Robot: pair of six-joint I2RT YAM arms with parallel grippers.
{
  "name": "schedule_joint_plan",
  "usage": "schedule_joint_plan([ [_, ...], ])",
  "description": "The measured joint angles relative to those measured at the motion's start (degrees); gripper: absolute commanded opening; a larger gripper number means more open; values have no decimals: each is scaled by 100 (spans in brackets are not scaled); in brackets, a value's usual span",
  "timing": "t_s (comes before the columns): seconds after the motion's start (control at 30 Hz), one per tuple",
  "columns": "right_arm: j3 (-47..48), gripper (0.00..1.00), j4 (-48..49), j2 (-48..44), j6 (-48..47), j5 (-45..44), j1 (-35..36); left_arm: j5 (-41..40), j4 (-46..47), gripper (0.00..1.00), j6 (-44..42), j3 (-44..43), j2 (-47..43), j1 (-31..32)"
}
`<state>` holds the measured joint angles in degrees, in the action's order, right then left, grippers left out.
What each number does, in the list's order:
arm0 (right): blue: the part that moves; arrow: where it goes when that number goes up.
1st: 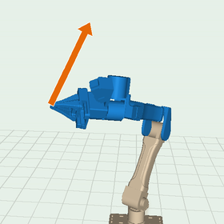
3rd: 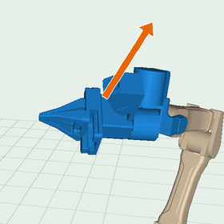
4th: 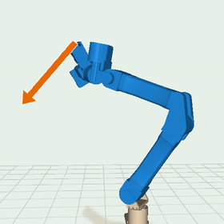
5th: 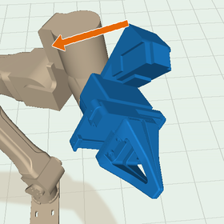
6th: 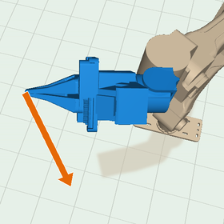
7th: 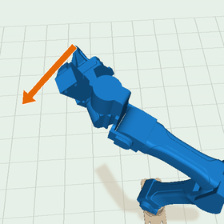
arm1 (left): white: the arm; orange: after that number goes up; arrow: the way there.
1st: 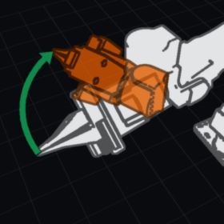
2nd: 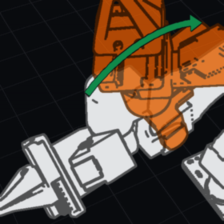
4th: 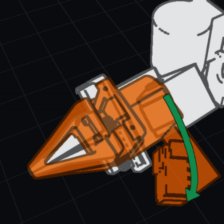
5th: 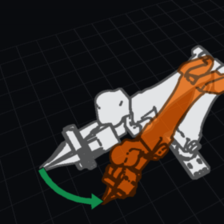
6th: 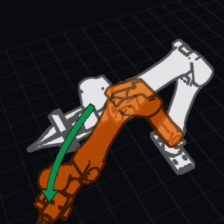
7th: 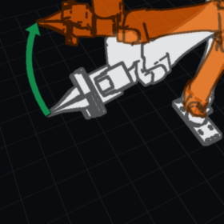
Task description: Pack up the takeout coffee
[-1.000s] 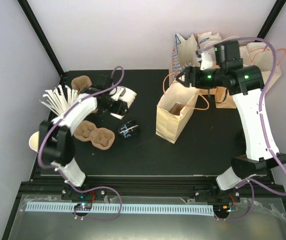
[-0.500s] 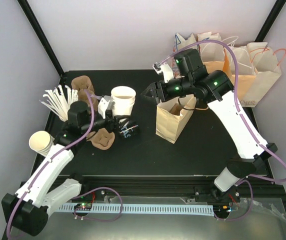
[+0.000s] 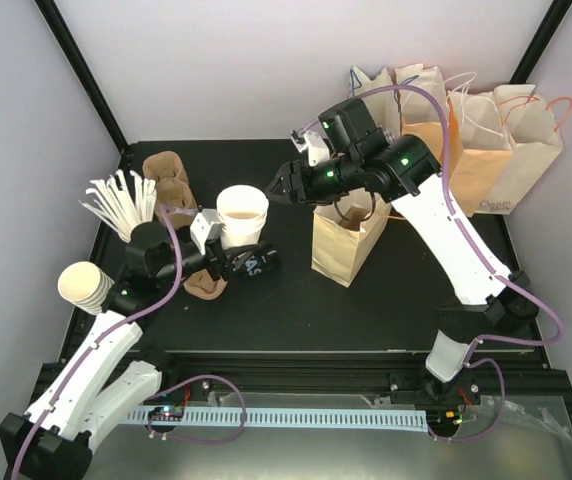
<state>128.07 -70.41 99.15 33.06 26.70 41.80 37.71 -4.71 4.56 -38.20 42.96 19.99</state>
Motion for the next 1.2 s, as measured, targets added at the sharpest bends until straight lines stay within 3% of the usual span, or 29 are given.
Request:
schedule_joint_plan([
  [0.43, -107, 46, -643, 247, 289, -522, 315, -236, -846, 69, -1259, -278, 330, 299],
  [0.8, -291, 3, -828, 238, 341, -627, 452, -326, -1019, 80, -1587, -282, 407, 422],
  [1.0, -839, 1, -597, 105, 420, -667, 435, -380, -1172, 93, -1578, -234, 431, 448],
  [1.2, -1274, 1, -417, 74, 435, -566, 457, -361, -942, 99, -1309, -39, 428, 525],
])
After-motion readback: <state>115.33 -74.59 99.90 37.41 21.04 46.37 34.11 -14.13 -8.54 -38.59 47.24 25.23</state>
